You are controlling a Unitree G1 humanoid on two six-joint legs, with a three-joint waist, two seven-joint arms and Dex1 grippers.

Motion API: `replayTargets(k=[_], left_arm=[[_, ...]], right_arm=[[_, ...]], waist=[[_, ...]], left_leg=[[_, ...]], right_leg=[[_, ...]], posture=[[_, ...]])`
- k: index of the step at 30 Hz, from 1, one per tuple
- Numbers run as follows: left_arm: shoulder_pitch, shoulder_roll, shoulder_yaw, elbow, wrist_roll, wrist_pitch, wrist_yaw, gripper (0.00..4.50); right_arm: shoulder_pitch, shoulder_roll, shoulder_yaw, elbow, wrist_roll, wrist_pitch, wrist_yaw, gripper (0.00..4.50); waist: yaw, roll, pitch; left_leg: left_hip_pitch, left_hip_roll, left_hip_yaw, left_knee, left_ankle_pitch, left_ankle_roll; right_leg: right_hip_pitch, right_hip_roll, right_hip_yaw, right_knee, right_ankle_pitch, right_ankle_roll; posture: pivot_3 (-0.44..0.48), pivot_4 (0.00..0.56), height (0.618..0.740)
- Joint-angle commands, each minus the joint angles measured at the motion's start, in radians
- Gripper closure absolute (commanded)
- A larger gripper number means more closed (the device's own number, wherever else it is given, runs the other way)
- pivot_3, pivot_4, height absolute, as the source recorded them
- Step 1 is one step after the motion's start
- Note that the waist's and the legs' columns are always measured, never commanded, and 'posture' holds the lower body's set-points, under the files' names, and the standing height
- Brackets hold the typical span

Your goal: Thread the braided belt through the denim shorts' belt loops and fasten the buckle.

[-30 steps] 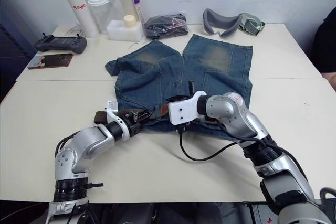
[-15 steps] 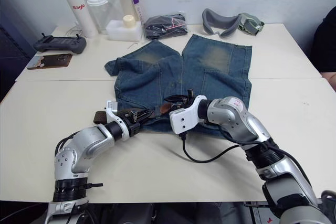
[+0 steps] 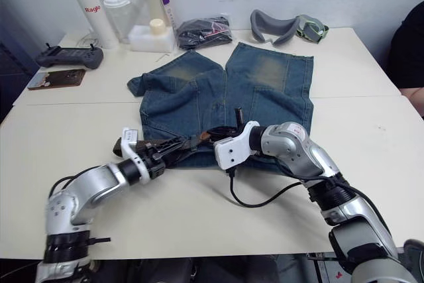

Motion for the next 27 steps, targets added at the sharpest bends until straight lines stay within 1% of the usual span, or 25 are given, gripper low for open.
replayTargets(k=[1,3,4,5,8,10,11,13,15,16,19,21,25,27], left_arm=[[0.068,0.164,0.069,-0.058,0.002,0.101,-0.175,0.04],[0.099,0.246,0.093,-0.08,0.002,0.12,-0.271,0.04],[0.113,0.284,0.109,-0.089,0.002,0.126,-0.319,0.04],[0.132,0.327,0.134,-0.106,0.002,0.139,-0.394,0.04],[0.183,0.447,0.18,-0.158,0.002,0.165,-0.571,0.04],[0.214,0.503,0.197,-0.175,0.002,0.159,-0.65,0.04],[0.233,0.538,0.232,-0.177,0.002,0.169,-0.714,0.04],[0.253,0.594,0.275,-0.168,0.002,0.175,-0.787,0.04],[0.245,0.638,0.279,-0.143,0.002,0.158,-0.79,0.04],[0.232,0.656,0.282,-0.131,0.002,0.147,-0.791,0.04],[0.14,0.689,0.268,-0.099,0.002,0.089,-0.771,0.04],[0.062,0.69,0.232,-0.068,0.002,0.057,-0.74,0.04],[-0.142,0.658,0.096,0.009,0.002,-0.003,-0.597,0.04],[-0.229,0.64,0.047,0.013,0.027,-0.017,-0.568,0.04]], right_arm=[[-0.052,-0.061,-0.047,0.034,0.079,-0.122,0.031,4.5],[-0.078,-0.106,-0.062,0.083,0.133,-0.171,0.073,4.5],[-0.093,-0.127,-0.071,0.108,0.164,-0.187,0.097,4.5],[-0.117,-0.15,-0.084,0.135,0.202,-0.195,0.127,4.5],[-0.17,-0.192,-0.111,0.198,0.267,-0.214,0.186,4.5],[-0.188,-0.202,-0.119,0.232,0.281,-0.231,0.204,4.5],[-0.199,-0.215,-0.129,0.255,0.287,-0.235,0.215,4.5],[-0.209,-0.234,-0.142,0.285,0.295,-0.233,0.235,4.5],[-0.211,-0.247,-0.149,0.301,0.3,-0.231,0.247,4.5],[-0.213,-0.249,-0.156,0.303,0.309,-0.225,0.249,4.5],[-0.226,-0.257,-0.175,0.311,0.316,-0.212,0.25,4.5],[-0.233,-0.264,-0.185,0.313,0.312,-0.213,0.254,4.5],[-0.228,-0.289,-0.204,0.288,0.328,-0.181,0.277,4.5],[-0.223,-0.309,-0.217,0.275,0.333,-0.162,0.287,4.5]], waist=[[-0.009,0.001,0.001],[-0.012,0.002,0.001],[-0.013,0.002,0.002],[-0.013,0.002,0.002],[-0.018,0.002,0.003],[-0.019,0.002,0.003],[-0.02,0.002,0.003],[-0.022,0.002,0.003],[-0.019,0.004,0.004],[-0.019,0.004,0.004],[-0.019,0.007,0.006],[-0.019,0.008,0.007],[-0.018,0.009,0.007],[-0.019,0.009,0.007]], left_leg=[[0.0,0.001,0.0,0.0,0.0,-0.001],[0.0,0.0,0.001,0.0,-0.001,0.0],[0.0,0.001,0.002,0.0,-0.001,0.0],[-0.001,0.001,0.003,0.001,-0.002,0.001],[-0.002,0.0,0.004,0.003,-0.003,0.003],[-0.001,0.001,0.005,0.002,-0.004,0.004],[-0.001,0.001,0.006,0.002,-0.004,0.004],[-0.001,0.003,0.007,0.002,-0.005,0.004],[-0.001,0.005,0.008,0.003,-0.007,0.004],[-0.001,0.005,0.008,0.003,-0.009,0.008],[-0.001,0.005,0.009,0.004,-0.01,0.01],[-0.002,0.005,0.008,0.005,-0.011,0.01],[-0.001,0.004,0.008,0.005,-0.011,0.01],[-0.001,0.003,0.008,0.005,-0.011,0.01]], right_leg=[[-0.001,0.0,0.0,0.0,0.0,-0.001],[-0.001,-0.001,0.0,0.003,-0.007,-0.013],[-0.001,-0.002,0.0,0.002,-0.009,-0.017],[-0.001,-0.002,0.0,0.002,-0.01,-0.02],[-0.001,-0.002,0.0,0.002,-0.011,-0.02],[-0.001,-0.003,0.0,0.001,-0.011,-0.021],[-0.001,-0.003,0.001,0.001,-0.011,-0.021],[-0.001,-0.004,0.001,0.001,-0.011,-0.021],[-0.001,-0.005,0.002,0.001,-0.011,-0.022],[-0.001,-0.005,0.002,0.001,-0.011,-0.022],[-0.001,-0.005,0.003,0.001,-0.011,-0.022],[-0.001,-0.005,0.003,0.001,-0.011,-0.022],[-0.001,-0.004,0.003,0.001,-0.011,-0.021],[-0.001,-0.004,0.003,0.002,-0.01,-0.019]], posture=[[0.0,0.15,0.641],[0.0,0.15,0.641],[0.0,0.15,0.641],[0.0,0.15,0.641],[0.0,0.15,0.641],[0.0,0.15,0.641],[0.0,0.15,0.641],[0.0,0.15,0.641],[0.0,0.15,0.641],[0.0,0.15,0.641],[0.0,0.15,0.641],[0.0,0.15,0.641],[0.0,0.15,0.641],[0.0,0.15,0.641]])
